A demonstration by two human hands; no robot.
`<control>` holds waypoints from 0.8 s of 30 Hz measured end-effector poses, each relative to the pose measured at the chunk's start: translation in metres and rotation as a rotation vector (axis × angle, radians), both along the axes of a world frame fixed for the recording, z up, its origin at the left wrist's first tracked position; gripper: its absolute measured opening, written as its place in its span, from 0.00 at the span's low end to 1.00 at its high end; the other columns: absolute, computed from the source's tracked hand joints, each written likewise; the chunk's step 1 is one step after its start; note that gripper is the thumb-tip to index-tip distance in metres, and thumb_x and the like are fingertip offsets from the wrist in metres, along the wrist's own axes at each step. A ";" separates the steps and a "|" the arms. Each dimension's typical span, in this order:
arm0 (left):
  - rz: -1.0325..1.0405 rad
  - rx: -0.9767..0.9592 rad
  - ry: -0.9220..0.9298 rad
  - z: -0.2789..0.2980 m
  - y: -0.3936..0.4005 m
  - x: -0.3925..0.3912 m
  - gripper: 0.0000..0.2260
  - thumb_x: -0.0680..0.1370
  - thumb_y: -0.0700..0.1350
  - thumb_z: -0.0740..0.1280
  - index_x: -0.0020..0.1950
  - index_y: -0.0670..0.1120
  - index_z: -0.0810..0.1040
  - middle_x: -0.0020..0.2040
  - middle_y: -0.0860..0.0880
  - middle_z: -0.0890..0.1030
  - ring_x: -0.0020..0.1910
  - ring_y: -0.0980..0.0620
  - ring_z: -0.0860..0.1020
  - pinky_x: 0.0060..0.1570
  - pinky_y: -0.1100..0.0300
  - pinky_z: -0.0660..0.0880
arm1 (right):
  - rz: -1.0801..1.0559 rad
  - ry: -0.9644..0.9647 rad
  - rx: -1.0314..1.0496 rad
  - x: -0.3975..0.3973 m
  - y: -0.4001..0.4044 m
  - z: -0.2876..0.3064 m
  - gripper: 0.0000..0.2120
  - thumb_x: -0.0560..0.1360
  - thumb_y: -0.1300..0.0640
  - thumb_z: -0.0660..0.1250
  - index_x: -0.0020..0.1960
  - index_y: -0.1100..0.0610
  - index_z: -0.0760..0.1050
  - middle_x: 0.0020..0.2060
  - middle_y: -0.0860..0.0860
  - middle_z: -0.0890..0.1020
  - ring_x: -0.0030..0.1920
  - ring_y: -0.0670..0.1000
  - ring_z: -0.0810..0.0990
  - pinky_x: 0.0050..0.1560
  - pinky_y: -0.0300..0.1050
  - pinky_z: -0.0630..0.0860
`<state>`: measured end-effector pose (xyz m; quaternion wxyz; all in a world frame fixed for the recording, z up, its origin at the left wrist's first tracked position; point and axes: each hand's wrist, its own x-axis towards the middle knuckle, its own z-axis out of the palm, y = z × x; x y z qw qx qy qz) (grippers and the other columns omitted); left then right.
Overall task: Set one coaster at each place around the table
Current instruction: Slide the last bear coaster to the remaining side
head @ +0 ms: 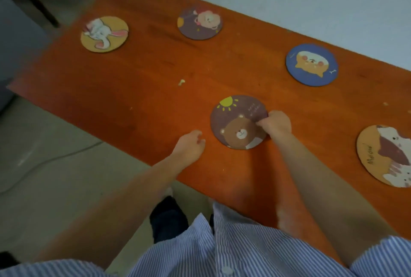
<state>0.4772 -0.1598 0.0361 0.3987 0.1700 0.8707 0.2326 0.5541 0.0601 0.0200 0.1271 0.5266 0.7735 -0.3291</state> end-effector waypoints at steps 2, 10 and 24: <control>0.196 0.047 -0.154 -0.002 0.006 -0.018 0.20 0.79 0.45 0.59 0.71 0.41 0.63 0.57 0.40 0.78 0.54 0.42 0.78 0.58 0.49 0.76 | -0.099 -0.012 0.046 0.001 -0.009 0.006 0.11 0.72 0.61 0.65 0.31 0.60 0.69 0.35 0.58 0.77 0.38 0.57 0.75 0.31 0.43 0.69; 0.150 0.064 -0.750 0.015 -0.013 -0.054 0.23 0.81 0.46 0.57 0.73 0.40 0.57 0.69 0.35 0.69 0.61 0.37 0.75 0.50 0.51 0.75 | -0.927 0.336 -0.554 0.013 -0.112 0.026 0.14 0.76 0.70 0.63 0.32 0.62 0.69 0.23 0.56 0.76 0.16 0.48 0.75 0.12 0.31 0.70; -0.168 -0.016 -0.306 -0.019 -0.049 -0.083 0.16 0.76 0.39 0.66 0.29 0.43 0.68 0.30 0.46 0.75 0.28 0.53 0.75 0.33 0.59 0.77 | -0.383 -0.093 0.055 0.006 -0.200 -0.004 0.13 0.78 0.58 0.60 0.50 0.69 0.75 0.51 0.67 0.80 0.52 0.65 0.78 0.40 0.45 0.65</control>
